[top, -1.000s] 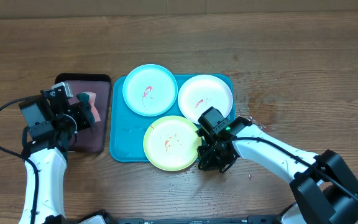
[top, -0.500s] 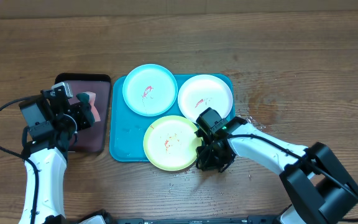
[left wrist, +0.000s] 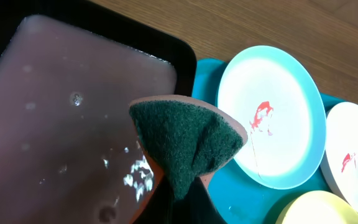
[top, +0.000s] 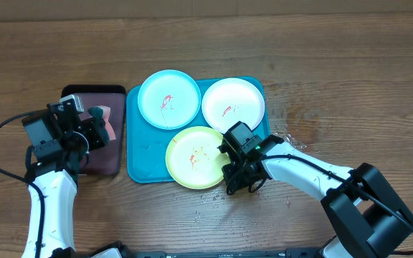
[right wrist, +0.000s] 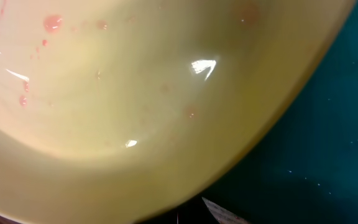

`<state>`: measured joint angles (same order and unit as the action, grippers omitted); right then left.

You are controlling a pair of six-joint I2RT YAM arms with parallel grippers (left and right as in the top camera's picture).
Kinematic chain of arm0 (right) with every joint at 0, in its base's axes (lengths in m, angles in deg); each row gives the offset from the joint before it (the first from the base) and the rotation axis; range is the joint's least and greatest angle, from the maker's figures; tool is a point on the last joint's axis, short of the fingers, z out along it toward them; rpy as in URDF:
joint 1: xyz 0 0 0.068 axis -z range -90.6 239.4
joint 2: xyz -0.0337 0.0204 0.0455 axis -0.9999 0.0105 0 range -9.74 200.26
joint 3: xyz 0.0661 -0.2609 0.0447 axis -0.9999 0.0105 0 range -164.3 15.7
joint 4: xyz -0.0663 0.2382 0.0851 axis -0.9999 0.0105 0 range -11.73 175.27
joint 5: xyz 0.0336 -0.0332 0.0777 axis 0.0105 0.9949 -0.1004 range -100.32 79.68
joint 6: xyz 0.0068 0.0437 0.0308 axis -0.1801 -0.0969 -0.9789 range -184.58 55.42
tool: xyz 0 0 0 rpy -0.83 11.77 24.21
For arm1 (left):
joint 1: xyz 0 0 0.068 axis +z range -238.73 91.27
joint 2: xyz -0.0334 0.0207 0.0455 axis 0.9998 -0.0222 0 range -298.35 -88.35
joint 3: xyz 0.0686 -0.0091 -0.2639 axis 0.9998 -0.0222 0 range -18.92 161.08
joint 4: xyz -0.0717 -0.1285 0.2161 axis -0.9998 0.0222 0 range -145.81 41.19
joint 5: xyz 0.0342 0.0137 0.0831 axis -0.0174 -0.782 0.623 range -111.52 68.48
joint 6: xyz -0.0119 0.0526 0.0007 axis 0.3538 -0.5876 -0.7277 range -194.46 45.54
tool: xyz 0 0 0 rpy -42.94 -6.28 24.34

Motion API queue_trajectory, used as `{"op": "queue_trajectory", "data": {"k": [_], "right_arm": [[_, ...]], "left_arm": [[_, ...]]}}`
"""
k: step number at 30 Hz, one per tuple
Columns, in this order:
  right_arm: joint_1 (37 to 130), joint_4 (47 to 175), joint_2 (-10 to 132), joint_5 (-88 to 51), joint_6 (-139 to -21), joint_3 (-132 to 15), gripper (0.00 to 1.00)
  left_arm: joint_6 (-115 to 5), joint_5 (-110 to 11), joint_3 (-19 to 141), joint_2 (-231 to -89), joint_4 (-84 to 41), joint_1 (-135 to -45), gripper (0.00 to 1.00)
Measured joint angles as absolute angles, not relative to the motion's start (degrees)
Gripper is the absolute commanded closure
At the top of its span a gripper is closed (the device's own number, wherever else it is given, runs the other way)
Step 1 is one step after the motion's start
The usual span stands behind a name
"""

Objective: Clean dirty plates on tray and stack at the side

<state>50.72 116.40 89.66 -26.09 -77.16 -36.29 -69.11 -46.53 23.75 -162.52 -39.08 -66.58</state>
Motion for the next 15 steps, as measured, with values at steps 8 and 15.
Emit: {"op": "queue_trajectory", "data": {"k": [8, 15], "right_arm": [[50.74, 130.46, 89.66, -23.53, -75.78, -45.53, 0.94], [48.45, 127.07, 89.52, -29.98, -71.74, -56.37, 0.91]], "left_arm": [[-69.11, -46.36, 23.75, -162.52, -39.10, -66.58, 0.96], [-70.07, -46.27, 23.75, -162.61, -39.10, -66.58, 0.96]]}}
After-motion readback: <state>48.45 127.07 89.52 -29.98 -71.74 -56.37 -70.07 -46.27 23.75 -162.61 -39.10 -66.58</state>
